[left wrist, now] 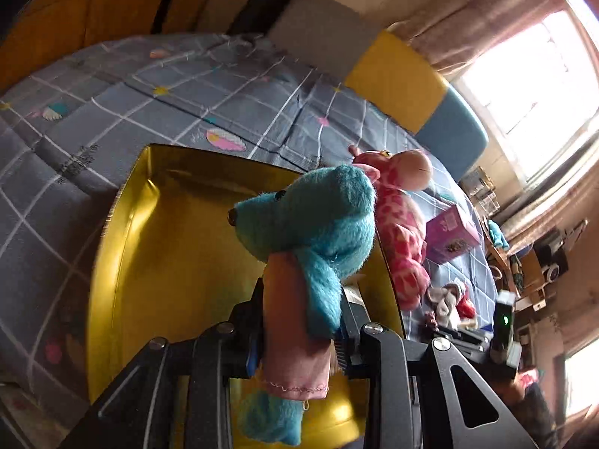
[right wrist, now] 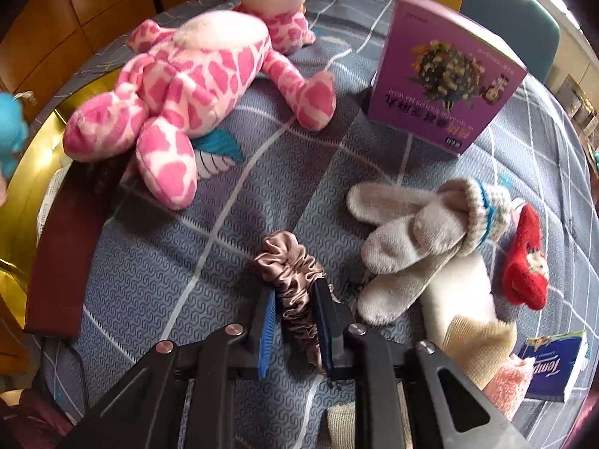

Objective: Organize soft objects
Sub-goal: 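Lower the teal plush into the gold tray and open the left tool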

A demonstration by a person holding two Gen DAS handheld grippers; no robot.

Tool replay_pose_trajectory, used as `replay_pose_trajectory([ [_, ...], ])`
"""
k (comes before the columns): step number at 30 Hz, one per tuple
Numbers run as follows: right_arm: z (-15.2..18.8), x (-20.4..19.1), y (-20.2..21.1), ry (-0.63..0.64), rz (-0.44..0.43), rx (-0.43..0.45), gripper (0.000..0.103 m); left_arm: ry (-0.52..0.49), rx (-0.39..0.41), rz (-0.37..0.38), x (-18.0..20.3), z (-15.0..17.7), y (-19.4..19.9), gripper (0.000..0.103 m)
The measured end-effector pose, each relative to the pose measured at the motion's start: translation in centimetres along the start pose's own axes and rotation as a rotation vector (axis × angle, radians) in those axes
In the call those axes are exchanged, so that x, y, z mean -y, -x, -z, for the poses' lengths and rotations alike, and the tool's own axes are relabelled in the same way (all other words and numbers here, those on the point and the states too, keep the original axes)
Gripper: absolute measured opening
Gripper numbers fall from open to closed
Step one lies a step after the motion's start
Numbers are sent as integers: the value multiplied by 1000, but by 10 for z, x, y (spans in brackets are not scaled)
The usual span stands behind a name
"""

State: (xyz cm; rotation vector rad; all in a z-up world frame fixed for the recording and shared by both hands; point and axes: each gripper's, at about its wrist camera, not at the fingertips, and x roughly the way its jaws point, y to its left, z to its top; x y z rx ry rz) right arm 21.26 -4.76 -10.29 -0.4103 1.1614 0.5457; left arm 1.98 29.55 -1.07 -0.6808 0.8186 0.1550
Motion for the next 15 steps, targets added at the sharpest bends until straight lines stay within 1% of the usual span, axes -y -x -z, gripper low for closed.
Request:
replay_pose_trajectory([
  [2, 0, 0, -2, -3, 8, -1, 19, 16, -12, -2, 2, -7, -15, 32],
  [5, 1, -2, -2, -10, 18, -9, 19, 18, -33, -46, 9, -13, -38, 33],
  [7, -1, -2, -4, -16, 22, -9, 19, 20, -49, -69, 10, -16, -53, 37],
  [8, -1, -2, -4, -20, 22, -6, 19, 27, -54, -81, 10, -15, -56, 41],
  [9, -1, -2, -4, -25, 21, -3, 19, 24, -62, -77, 10, -18, -63, 48],
  [12, 1, 0, -5, -38, 16, 7, 19, 1, -57, -86, 12, -14, -64, 57],
  [15, 4, 0, -8, -40, 17, 15, 19, -24, -45, -104, 14, -7, -59, 59],
])
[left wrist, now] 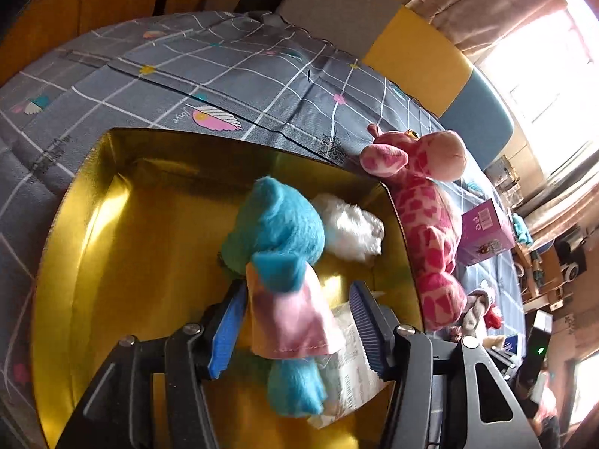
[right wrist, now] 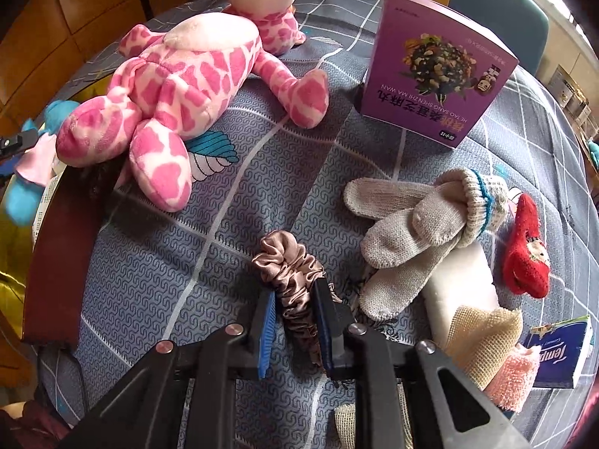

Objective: Organize soft objects
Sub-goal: 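Lower the teal plush into the gold tray and open the left tool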

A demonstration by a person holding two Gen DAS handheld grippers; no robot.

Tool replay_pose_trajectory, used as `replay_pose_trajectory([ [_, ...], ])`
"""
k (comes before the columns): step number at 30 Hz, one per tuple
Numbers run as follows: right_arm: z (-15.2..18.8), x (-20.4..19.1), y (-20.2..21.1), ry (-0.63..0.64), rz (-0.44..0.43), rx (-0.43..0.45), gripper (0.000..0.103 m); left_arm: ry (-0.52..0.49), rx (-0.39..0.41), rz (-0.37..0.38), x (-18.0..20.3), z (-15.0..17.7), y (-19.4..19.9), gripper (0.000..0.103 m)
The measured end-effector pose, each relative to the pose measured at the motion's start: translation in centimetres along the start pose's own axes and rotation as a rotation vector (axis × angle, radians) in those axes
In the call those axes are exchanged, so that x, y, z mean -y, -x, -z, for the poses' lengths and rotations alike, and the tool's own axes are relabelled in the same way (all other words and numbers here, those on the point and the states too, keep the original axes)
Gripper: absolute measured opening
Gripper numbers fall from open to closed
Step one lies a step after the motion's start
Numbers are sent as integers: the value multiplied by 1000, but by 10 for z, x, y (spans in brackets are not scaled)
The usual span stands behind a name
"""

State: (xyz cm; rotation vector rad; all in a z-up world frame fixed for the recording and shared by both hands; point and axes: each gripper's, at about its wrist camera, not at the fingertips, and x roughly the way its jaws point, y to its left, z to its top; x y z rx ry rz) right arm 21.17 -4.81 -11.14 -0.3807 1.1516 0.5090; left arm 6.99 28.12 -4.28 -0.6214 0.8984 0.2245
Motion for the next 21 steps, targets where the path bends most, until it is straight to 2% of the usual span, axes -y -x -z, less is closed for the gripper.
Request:
replay_pose_trajectory([
  [7, 10, -6, 7, 2, 28, 15, 18, -91, 67, -105, 4, 21, 28, 61],
  [9, 12, -10, 8, -4, 39, 24, 15, -115, 100, -136, 6, 28, 40, 66],
  [13, 16, -14, 15, -24, 48, 42, 11, -159, 168, -179, 10, 42, 64, 69],
  [21, 27, -21, 39, -73, 54, 99, 10, -237, 292, -275, 19, 62, 103, 76],
])
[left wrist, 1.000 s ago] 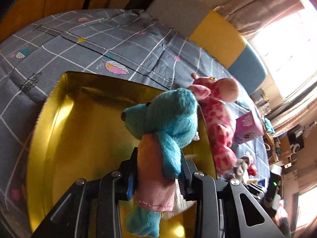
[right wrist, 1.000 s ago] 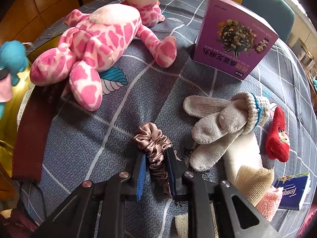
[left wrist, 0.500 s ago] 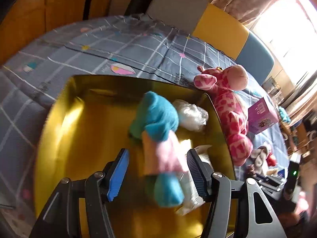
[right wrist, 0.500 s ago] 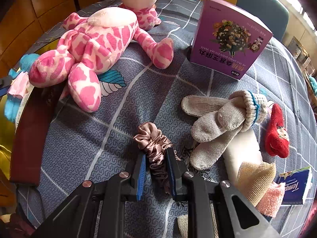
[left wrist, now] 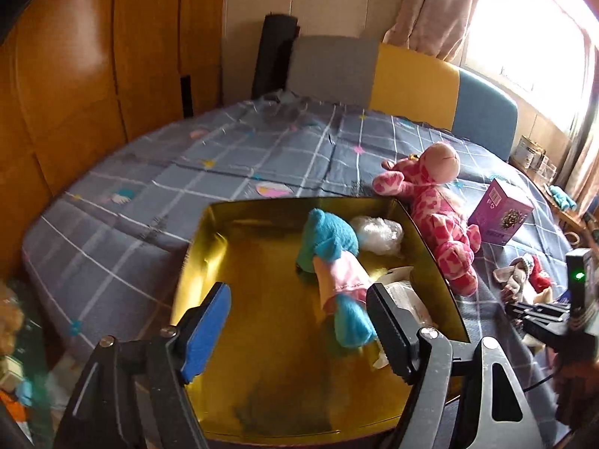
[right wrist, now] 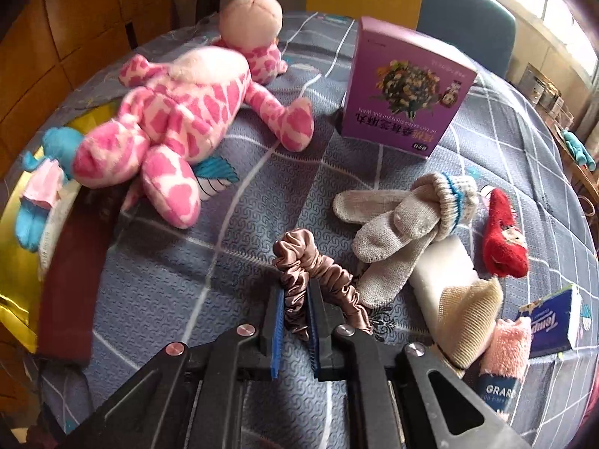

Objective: Organize soft objects
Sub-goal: 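Lower the teal plush into the gold tray and open the left tool, then carry the scrunchie into the gold tray and open the right tool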

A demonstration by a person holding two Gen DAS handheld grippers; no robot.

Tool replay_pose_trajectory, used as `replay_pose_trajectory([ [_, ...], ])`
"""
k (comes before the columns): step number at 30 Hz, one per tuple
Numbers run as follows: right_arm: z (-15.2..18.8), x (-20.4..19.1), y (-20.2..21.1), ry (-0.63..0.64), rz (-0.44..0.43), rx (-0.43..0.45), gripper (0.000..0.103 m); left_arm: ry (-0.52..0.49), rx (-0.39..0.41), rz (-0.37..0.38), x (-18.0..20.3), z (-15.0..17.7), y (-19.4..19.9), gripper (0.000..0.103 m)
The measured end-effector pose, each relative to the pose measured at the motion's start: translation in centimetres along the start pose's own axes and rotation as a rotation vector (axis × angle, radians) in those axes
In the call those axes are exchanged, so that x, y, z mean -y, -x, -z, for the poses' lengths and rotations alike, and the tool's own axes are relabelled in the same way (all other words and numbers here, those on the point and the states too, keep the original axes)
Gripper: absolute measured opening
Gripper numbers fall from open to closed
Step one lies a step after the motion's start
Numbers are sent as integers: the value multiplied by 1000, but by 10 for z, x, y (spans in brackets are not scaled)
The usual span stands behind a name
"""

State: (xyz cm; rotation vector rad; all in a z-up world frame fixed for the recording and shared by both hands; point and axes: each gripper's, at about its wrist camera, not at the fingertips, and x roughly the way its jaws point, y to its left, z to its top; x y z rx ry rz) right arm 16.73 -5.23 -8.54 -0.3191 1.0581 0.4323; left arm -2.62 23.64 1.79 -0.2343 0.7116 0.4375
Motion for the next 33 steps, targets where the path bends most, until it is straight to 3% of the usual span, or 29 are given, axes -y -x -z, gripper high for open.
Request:
replay_pose_trajectory([
  [8, 3, -15, 49, -10, -49, 102, 10, -51, 59, -59, 2, 5, 21, 76],
  [18, -10, -97, 101, 173, -278, 206, 10, -66, 109, -85, -1, 6, 39, 77],
  [29, -14, -185, 81, 348, -382, 131, 10, -42, 96, -88, -15, 12, 41, 80],
  [33, -10, -200, 59, 379, -384, 63, 18, -18, 84, -94, -24, 16, 37, 83],
])
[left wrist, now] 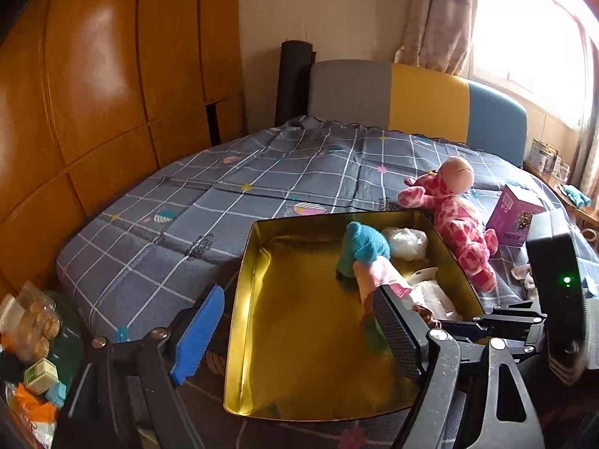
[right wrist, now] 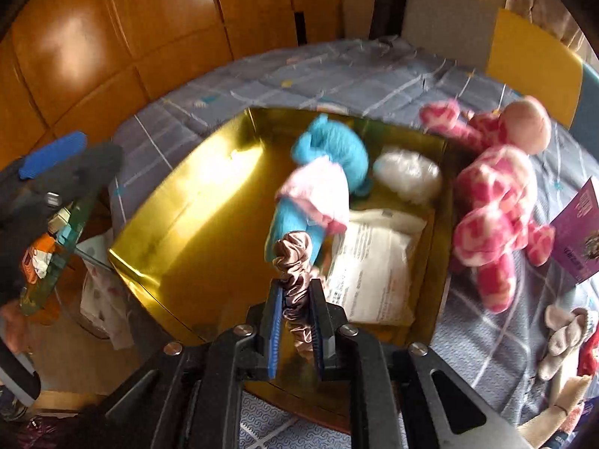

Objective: Organize soft objects
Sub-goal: 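Carry the scrunchie into the gold tray and open the right tool, then move the left tool to the beige mesh tube on the bed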

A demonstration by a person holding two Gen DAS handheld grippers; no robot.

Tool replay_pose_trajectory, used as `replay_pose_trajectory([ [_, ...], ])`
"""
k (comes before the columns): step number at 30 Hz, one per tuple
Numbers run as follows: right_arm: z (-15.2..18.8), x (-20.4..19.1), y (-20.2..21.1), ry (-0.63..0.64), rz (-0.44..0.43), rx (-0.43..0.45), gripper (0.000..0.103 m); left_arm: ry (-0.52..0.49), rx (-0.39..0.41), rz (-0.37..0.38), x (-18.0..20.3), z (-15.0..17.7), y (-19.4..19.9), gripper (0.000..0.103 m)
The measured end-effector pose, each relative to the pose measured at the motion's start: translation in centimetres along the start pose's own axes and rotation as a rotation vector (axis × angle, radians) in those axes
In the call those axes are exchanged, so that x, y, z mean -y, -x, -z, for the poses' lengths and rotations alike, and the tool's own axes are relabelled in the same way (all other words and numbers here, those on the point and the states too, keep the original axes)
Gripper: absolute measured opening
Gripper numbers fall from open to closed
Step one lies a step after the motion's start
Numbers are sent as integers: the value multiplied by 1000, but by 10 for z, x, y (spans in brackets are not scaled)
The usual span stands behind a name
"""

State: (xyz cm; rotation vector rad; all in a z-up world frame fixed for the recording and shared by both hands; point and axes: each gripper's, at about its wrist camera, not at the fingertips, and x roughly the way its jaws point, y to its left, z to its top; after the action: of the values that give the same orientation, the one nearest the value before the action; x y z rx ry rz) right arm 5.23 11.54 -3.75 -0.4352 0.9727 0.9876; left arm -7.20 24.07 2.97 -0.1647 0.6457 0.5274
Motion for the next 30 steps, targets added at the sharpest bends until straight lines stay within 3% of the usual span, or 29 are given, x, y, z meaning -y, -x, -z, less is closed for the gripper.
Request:
replay_pose_trajectory([
  [1, -1, 2, -8, -8, -12, -15, 25, 3, -5, 0, -2, 1, -2, 83],
  [6, 5, 11, -7, -60, -47, -12, 35, 17, -22, -4, -6, 6, -7, 83],
  [16, 17, 32, 33, -143, -23, 94, 36, -24, -19, 46, 14, 6, -2, 83],
  [22, 42, 70, 67, -240, 75, 147, 36, -88, -25, 127, 47, 3, 0, 83],
  [30, 98, 149, 122, -431, 249, 183, 38, -219, -33, 264, 111, -2, 1, 83],
])
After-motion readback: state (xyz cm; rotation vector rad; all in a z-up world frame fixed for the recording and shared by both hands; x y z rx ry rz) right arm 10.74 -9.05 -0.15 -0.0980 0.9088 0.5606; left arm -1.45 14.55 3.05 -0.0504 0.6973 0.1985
